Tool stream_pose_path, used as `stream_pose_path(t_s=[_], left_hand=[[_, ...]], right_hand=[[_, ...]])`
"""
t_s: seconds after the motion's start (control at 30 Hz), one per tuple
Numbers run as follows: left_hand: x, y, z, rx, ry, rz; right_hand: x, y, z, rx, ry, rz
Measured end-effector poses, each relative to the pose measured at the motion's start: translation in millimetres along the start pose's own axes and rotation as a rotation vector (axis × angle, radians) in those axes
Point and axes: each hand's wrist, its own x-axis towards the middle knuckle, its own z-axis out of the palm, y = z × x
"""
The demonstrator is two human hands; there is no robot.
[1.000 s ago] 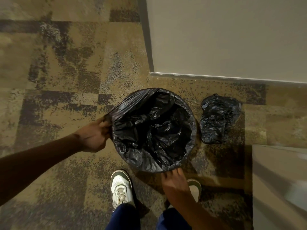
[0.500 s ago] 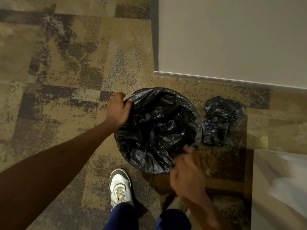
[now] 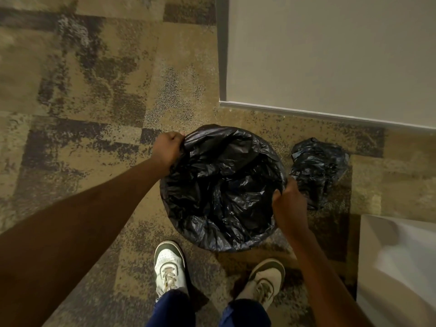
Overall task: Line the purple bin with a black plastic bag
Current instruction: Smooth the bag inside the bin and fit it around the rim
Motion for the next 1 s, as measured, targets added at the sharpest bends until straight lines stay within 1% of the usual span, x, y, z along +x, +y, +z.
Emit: stream_pose_path(t_s=[0.07,0.23,0.3,0.37,0.4,0.43,0.47,0.5,0.53,0.57,0.6,0.63,0.67,0.7,0.77,0.83,0.87,0.93,1.0], left_hand=[[2.6,-0.6,-0.3,0.007,-0.027,-0.043],[13.2,3.8,-0.5,-0.2,-0.132,-0.367],[18.1,5.2,0.2,-0.247,-0.169,-0.402],[20.3,6.3,1.0,-0.284,-0.164,-0.372],[21.1,5.7,0.5,-0.309,-0.151,-0.352],[20.7,5.2,-0.2,-0.329,-0.132,-0.331],[19.9,4.4,-1.6,-0.316,-0.102,-0.292],[17.4,3.7,-3.8,-0.236,-0.047,-0.222],[11.9,2.8,-5.5,-0.099,0.027,-0.119],[2.9,1.3,-6.5,0.056,0.118,0.004],[-8.0,-0.6,-5.6,0.194,0.212,0.126],[-19.6,-2.4,-3.3,0.304,0.27,0.224],[-29.4,-6.1,1.2,0.416,0.271,0.304],[-36.7,-10.0,6.7,0.536,0.224,0.366],[-42.9,-19.9,18.8,0.727,0.103,0.409],[-40.7,-27.7,24.1,0.776,0.073,0.401],[-38.2,-31.9,24.9,0.749,0.082,0.406],[-33.1,-38.3,24.7,0.664,0.1,0.425],[-27.8,-43.9,22.5,0.613,0.1,0.423]], right_hand=[[2.4,1.7,3.2,-0.034,-0.003,0.0],[5.5,6.2,10.8,-0.011,0.05,0.024],[4.8,2.9,11.4,0.021,0.036,0.057],[0.3,-4.1,10.1,0.069,0.037,0.099],[-3.5,-7.8,9.3,0.05,0.082,0.102],[-8.1,-12.3,8.6,-0.032,0.166,0.08],[-14.1,-17.5,8.4,-0.151,0.276,0.013],[-20.3,-23.6,10.1,-0.256,0.377,-0.101],[-26.4,-30.4,14.4,-0.316,0.439,-0.243],[-31.9,-37.7,21.8,-0.342,0.435,-0.381],[-36.0,-44.8,32.3,-0.359,0.364,-0.51],[-38.2,-51.4,46.3,-0.375,0.241,-0.622],[-39.0,-57.0,62.4,-0.395,0.092,-0.693],[-37.5,-60.1,78.3,-0.431,-0.048,-0.708],[-23.7,-55.9,107.5,-0.613,-0.282,-0.598],[1.2,-38.5,127.6,-0.846,-0.423,-0.478],[13.9,-29.0,133.1,-0.927,-0.473,-0.407],[35.5,-12.9,141.0,-0.988,-0.517,-0.283],[47.9,-5.3,146.5,-1.027,-0.547,-0.228]])
